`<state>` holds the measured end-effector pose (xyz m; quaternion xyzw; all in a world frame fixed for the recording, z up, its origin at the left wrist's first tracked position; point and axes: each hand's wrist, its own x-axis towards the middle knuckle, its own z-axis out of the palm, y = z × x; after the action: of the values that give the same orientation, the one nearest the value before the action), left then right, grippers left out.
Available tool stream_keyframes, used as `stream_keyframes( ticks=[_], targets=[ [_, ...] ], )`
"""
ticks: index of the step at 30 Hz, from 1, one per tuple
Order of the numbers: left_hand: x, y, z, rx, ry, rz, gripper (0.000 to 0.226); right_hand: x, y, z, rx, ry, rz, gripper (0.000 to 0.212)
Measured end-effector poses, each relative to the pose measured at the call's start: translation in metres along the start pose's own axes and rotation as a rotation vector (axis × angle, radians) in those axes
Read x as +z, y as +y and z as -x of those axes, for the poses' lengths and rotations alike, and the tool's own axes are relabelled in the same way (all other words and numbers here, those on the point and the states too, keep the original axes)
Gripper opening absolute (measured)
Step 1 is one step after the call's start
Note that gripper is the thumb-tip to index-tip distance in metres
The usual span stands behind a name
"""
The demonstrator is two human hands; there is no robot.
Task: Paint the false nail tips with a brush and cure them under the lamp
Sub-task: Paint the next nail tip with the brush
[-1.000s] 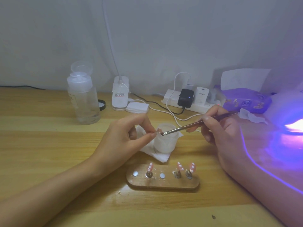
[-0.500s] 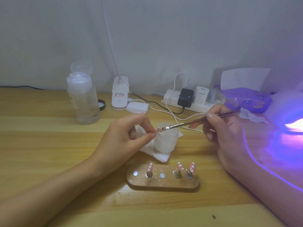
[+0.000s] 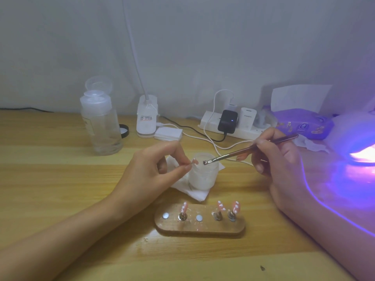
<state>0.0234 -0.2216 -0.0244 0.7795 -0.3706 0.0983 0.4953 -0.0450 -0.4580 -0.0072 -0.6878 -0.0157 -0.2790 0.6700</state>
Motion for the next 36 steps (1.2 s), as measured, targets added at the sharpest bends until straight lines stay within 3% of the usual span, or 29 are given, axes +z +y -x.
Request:
stream_keyframes(
  ticks=[9,12,18,22,25,27,31,36],
  targets=[
    [0.000,-0.002,0.000,0.025,0.003,0.002,0.012,-0.022,0.003,-0.019,-0.013,0.011,0.048,0.029],
    [0.000,-0.003,0.000,0.023,0.001,0.003,0.013,-0.025,0.001,-0.023,-0.006,0.022,-0.054,0.024],
    [0.000,-0.001,0.000,0.022,-0.003,0.000,0.014,-0.024,0.001,-0.022,-0.165,-0.230,-0.022,0.011],
    [0.000,0.000,0.000,0.025,-0.006,-0.011,0.014,-0.027,0.006,-0.020,-0.171,-0.242,0.011,0.021],
    [0.000,0.000,0.000,0.023,-0.005,-0.011,0.014,-0.030,0.002,-0.025,-0.171,-0.260,-0.016,0.010],
    [0.000,-0.001,0.000,0.019,-0.001,-0.009,0.015,-0.034,0.000,-0.027,-0.188,-0.268,-0.014,0.013],
    [0.001,-0.002,0.000,0.014,0.002,-0.009,0.014,-0.031,-0.001,-0.025,-0.157,-0.208,-0.065,0.024],
    [0.001,-0.003,-0.001,0.001,0.000,-0.008,0.015,-0.010,0.001,-0.018,0.034,-0.051,-0.193,0.014]
  ],
)
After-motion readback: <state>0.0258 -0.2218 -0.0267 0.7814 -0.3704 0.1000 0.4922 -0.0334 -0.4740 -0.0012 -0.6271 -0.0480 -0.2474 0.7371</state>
